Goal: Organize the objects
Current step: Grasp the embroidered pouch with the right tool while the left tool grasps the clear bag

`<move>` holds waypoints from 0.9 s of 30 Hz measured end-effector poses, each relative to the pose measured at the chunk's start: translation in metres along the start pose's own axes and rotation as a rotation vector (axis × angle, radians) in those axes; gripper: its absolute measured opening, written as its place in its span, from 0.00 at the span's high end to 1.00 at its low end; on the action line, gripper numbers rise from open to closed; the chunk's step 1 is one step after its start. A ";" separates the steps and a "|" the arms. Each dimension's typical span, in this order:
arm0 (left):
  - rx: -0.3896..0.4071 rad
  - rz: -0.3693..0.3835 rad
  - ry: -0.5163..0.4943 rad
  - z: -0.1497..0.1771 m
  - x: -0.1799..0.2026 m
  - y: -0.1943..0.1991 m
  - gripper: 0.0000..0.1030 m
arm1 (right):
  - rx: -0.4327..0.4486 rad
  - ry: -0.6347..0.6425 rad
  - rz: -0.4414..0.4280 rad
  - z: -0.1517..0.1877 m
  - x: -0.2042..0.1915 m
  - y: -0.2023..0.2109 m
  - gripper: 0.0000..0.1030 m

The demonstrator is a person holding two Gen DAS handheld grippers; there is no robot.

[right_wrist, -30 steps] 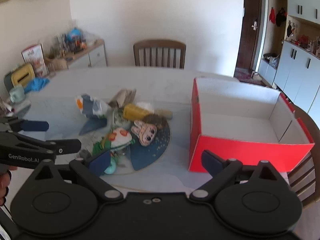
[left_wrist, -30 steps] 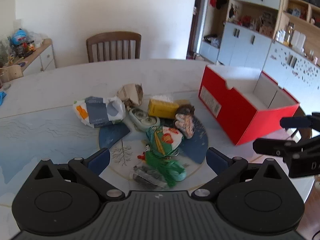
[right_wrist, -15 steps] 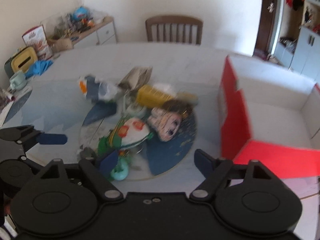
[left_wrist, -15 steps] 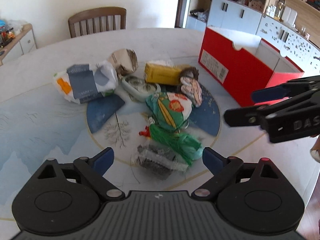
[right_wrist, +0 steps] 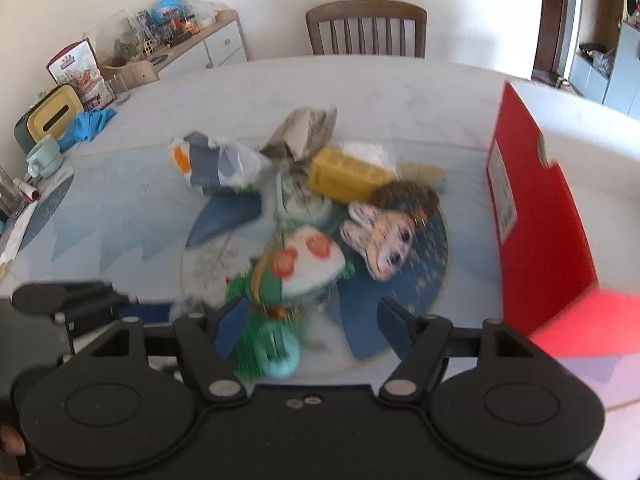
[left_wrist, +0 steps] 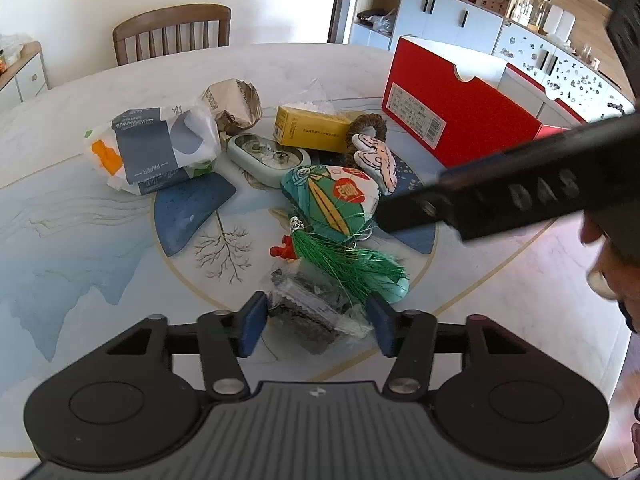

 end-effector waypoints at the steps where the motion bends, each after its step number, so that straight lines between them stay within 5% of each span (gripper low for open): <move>1: 0.000 -0.001 -0.002 0.000 0.000 0.000 0.52 | 0.004 0.004 0.002 -0.003 -0.001 -0.003 0.31; 15: -0.006 0.019 -0.004 -0.001 -0.007 -0.003 0.58 | -0.032 -0.167 0.056 -0.023 0.005 -0.053 0.31; 27: -0.015 0.036 0.027 -0.002 -0.020 0.004 0.64 | -0.015 -0.250 0.032 -0.020 0.008 -0.044 0.57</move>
Point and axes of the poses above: each gripper's, at about its wrist camera, not at the fingertips, and y roughly against the way its jaws point, x to its right, z to its underside, the point moved 1 cm from there along -y, roughly the way its jaws point, and after that the axes turned 12 degrees about -z, right-handed, at the moved point
